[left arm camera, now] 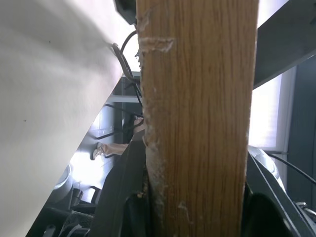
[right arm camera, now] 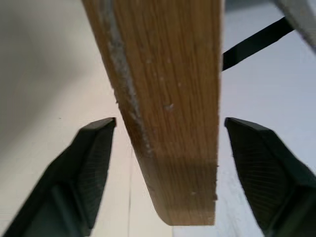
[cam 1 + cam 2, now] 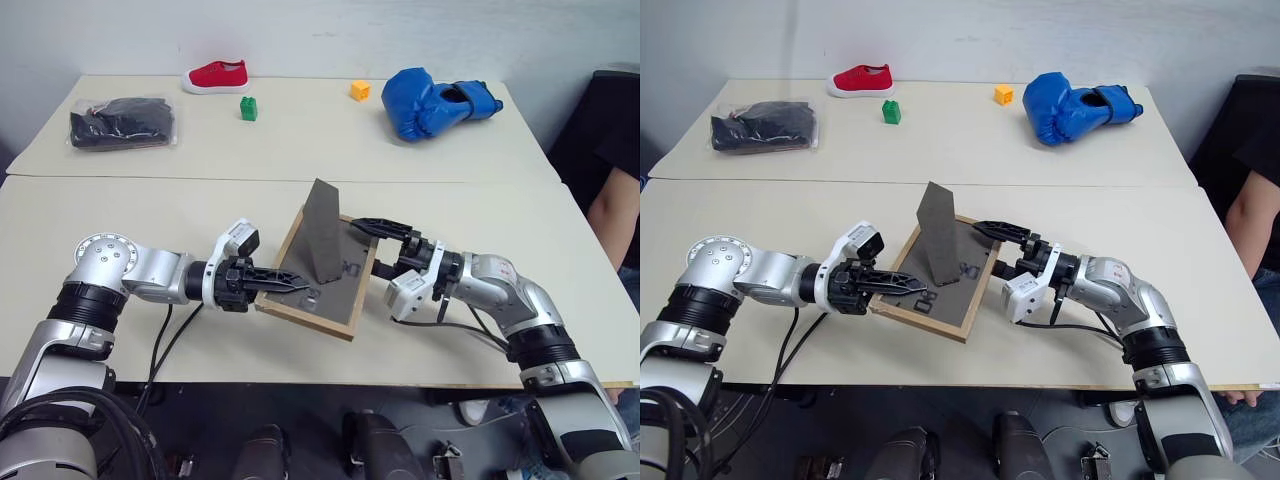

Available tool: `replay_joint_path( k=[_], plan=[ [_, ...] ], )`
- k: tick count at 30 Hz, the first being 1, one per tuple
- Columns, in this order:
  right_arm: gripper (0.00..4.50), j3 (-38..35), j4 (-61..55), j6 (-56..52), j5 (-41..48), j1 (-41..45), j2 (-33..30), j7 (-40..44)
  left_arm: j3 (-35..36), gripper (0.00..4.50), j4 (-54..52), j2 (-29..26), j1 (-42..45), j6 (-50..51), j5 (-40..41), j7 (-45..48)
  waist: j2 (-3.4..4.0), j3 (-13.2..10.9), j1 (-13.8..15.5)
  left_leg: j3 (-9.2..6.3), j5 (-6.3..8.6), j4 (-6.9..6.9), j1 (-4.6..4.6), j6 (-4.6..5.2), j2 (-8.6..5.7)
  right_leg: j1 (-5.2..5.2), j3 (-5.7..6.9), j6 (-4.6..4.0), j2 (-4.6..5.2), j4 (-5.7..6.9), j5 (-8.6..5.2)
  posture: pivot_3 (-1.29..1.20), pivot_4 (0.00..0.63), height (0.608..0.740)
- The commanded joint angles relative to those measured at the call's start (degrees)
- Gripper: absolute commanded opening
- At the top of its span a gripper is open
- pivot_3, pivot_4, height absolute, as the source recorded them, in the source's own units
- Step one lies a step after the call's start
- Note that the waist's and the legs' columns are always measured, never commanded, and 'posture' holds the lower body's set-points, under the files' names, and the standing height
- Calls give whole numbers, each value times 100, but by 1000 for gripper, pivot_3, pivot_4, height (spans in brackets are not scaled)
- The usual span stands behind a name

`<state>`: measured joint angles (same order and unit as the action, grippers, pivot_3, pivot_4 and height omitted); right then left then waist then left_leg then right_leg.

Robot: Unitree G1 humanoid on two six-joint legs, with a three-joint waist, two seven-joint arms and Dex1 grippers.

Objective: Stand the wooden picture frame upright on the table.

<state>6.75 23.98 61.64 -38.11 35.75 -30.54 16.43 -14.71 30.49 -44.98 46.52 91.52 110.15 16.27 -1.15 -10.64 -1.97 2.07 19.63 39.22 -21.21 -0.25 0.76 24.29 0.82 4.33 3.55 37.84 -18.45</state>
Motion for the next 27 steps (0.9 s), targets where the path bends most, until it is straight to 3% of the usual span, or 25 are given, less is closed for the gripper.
replay_joint_path(
  k=[1, 4, 10, 14, 19, 22, 27],
  plan=[
    [2244, 110, 84, 79, -201, 135, -83, -553, 142, 1273, 127, 54, 207, 53, 285, -37, 0, 0, -4, 1, 0, 0, 0, 0, -1, 0, -1, 0, 0, 1, 0, 0, 150, 740],
    [1287, 218, 210, 28, -290, 194, -81, -821, 166, 1273, 156, 100, 223, 83, 285, -69, 0, 0, -19, 4, 0, 0, 0, 0, -2, 2, -3, 0, -1, 2, 0, 0, 150, 740],
    [1261, 402, 324, -3, -362, 280, -143, -1162, 243, 1273, -45, 58, 190, 82, 285, -29, 0, 0, -47, 5, -2, -1, -1, -1, -2, 5, -5, -1, -2, 5, 0, 0, 150, 740],
    [1261, 452, 226, 1, -247, 262, -177, -1239, 1068, 1273, -1188, 238, -421, -1273, 279, -1120, 0, 0, -91, 5, -3, -1, -1, -2, -1, 6, -8, -1, 0, 6, 0, 0, 150, 740],
    [1256, 469, 148, 5, -132, 237, -278, -1289, 1728, 2833, -791, -7, -369, -773, 285, -952, -13, 3, -129, 5, -6, 1, -3, -7, 3, 11, -9, -1, -2, 4, 0, 0, 150, 740],
    [1256, 495, 110, 58, -56, 198, -338, -1331, 1821, 3833, -797, -522, -425, -517, 285, -813, -13, 3, -154, 9, -7, -6, 1, -10, 4, 13, -13, -3, -6, 14, -1, 0, 150, 740],
    [1255, 531, 112, 38, 278, 141, -353, -1230, 2375, 3879, -1428, -978, -866, -983, -194, -705, -13, 3, -138, 6, -7, -10, -1, -10, 4, 14, -14, -4, -3, 11, -2, 0, 150, 740]
  ],
)
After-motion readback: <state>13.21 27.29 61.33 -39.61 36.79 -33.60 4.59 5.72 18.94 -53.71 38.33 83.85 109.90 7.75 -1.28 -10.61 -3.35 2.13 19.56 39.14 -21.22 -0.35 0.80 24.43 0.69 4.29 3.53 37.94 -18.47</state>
